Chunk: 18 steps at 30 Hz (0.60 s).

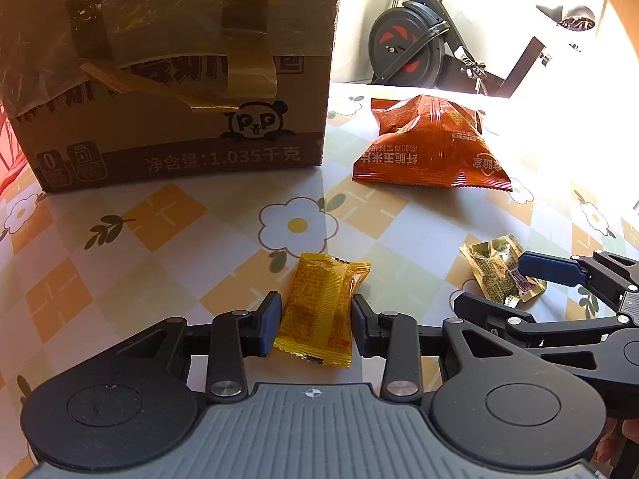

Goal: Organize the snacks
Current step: 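Grasp the yellow wrapped cake with the left gripper while the right gripper grasps the gold packet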

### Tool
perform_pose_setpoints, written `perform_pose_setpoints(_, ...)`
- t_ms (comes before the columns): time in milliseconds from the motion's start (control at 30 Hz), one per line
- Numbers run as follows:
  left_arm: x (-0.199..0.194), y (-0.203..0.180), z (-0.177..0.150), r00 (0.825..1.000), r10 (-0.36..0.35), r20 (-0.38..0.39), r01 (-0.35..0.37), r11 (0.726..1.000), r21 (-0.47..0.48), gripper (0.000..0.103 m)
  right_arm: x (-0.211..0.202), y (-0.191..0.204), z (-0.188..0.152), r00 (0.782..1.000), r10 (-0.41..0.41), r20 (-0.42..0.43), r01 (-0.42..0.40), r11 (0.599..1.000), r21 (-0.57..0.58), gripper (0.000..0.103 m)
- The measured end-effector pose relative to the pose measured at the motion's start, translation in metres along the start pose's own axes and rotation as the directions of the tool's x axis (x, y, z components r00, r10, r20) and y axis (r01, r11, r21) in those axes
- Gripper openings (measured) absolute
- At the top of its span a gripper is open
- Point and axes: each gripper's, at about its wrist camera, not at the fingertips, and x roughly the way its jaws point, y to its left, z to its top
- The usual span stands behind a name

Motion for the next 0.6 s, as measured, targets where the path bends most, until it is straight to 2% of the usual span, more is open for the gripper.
perform_pose_setpoints(233, -0.0011, 0.0025, -0.0006, 1.0, -0.001, 0.008, 0.001, 1.0, -0.009, 0.04, 0.0012, 0.0022, -0.0025, 1.0, -0.023, 0.009, 0.023, 0.999, -0.031, 0.077)
perform_pose_setpoints(600, -0.0015, 0.0035, -0.0017, 1.0, -0.001, 0.014, 0.001, 1.0, -0.007, 0.04, -0.0003, 0.0028, -0.004, 0.999, -0.046, 0.011, 0.047, 0.997, -0.063, 0.069)
